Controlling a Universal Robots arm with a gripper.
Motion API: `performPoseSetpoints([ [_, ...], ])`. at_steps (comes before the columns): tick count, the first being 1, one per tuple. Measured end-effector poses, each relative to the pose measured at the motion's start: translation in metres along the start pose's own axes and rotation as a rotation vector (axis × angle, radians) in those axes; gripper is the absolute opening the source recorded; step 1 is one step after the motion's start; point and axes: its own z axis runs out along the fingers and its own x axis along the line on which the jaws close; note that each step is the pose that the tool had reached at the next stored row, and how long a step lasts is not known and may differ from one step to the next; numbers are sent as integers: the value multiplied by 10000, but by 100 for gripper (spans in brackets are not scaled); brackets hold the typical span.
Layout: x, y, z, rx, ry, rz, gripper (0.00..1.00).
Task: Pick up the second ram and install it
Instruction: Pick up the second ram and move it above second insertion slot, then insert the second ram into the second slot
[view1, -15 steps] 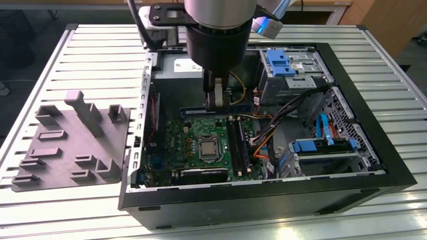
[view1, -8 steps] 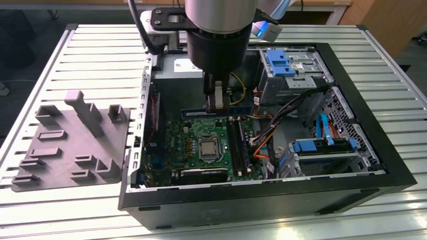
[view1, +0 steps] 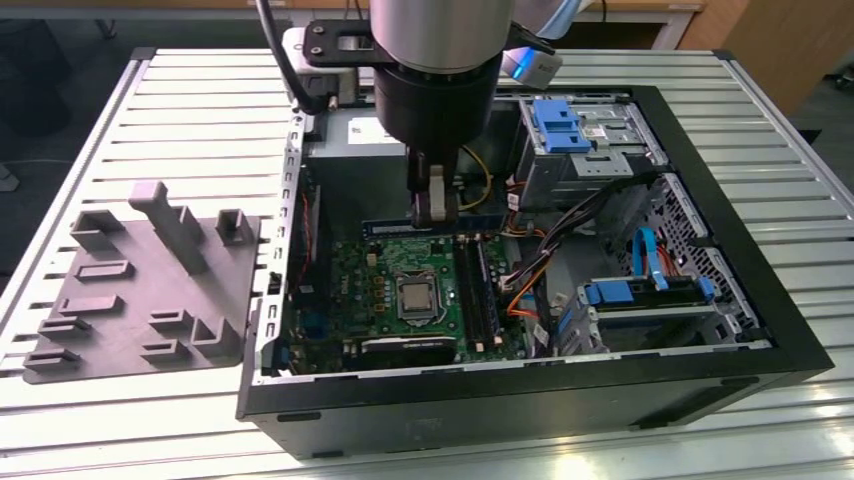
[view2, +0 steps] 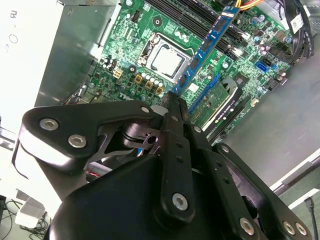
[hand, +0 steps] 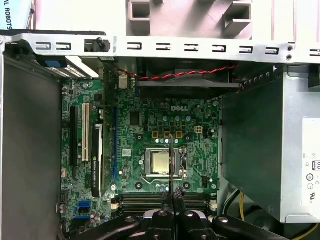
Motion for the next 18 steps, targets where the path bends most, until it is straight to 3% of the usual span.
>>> performPoseSetpoints([
  [18, 0, 0, 13, 10, -2, 177, 12],
])
